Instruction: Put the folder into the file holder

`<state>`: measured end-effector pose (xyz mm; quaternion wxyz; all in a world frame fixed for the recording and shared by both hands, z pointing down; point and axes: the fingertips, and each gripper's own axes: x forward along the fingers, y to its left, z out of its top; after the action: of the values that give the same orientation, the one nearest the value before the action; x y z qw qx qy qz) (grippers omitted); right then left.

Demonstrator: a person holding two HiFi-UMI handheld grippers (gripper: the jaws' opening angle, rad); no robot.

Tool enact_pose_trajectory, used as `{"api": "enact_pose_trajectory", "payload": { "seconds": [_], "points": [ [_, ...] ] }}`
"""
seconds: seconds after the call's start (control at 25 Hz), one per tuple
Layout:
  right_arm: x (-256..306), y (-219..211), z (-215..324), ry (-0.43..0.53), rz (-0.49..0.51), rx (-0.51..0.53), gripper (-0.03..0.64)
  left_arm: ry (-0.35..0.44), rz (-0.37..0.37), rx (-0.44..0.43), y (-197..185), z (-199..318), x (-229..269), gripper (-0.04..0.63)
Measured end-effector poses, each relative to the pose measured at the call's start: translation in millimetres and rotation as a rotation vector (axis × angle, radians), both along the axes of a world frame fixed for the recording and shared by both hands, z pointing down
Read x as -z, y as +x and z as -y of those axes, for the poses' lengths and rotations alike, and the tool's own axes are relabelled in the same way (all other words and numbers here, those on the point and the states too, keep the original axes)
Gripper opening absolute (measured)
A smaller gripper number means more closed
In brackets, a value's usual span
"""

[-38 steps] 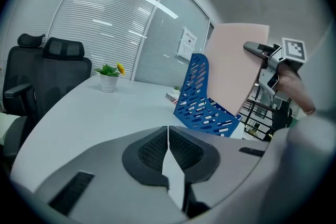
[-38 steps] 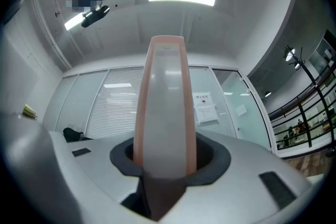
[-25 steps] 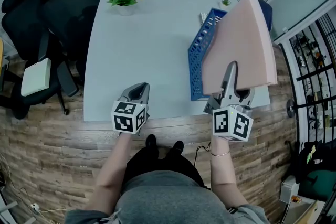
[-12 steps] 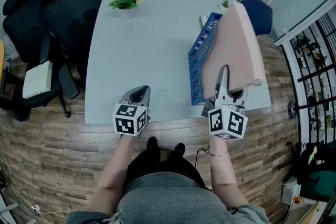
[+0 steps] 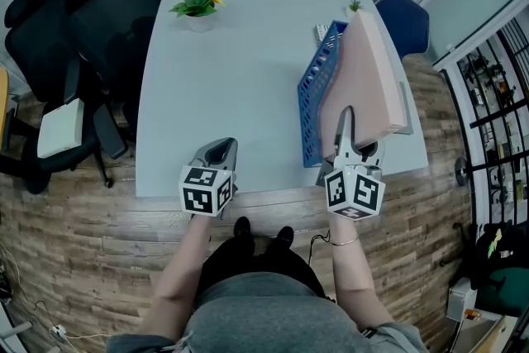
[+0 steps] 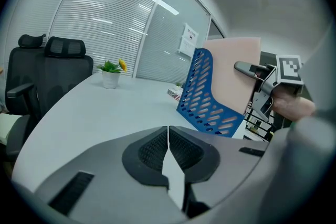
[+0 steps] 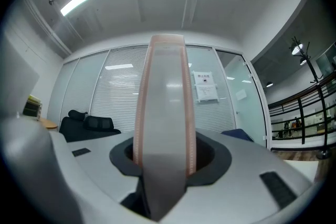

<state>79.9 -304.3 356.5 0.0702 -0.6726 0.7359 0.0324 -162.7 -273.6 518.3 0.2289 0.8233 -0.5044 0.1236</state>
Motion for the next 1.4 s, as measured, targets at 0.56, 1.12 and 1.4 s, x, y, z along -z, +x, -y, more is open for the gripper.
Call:
{"api": "enact_pose_trajectory", "payload": {
  "seconds": [0.56,1.12,1.4],
  "points": [
    [-27.2,-1.0,2.3,-0.083,-0.013,-0.006,0.186,-0.003,-0.004,-0.01,1.6,1.5,0.1,0.027],
    [-40.7,-5.8,-7.6,-0.124,-0.055,0.014,0.207,-0.019,-0.029,-0.038,4.8,-3.3,-5.7,0.026],
    [-56.2,-2.3,-25.4,-0.178,-0.065,0.016,0.219,-0.028,-0.041,-0.052,9.7,-11.6,-6.6,0.026]
  ]
}}
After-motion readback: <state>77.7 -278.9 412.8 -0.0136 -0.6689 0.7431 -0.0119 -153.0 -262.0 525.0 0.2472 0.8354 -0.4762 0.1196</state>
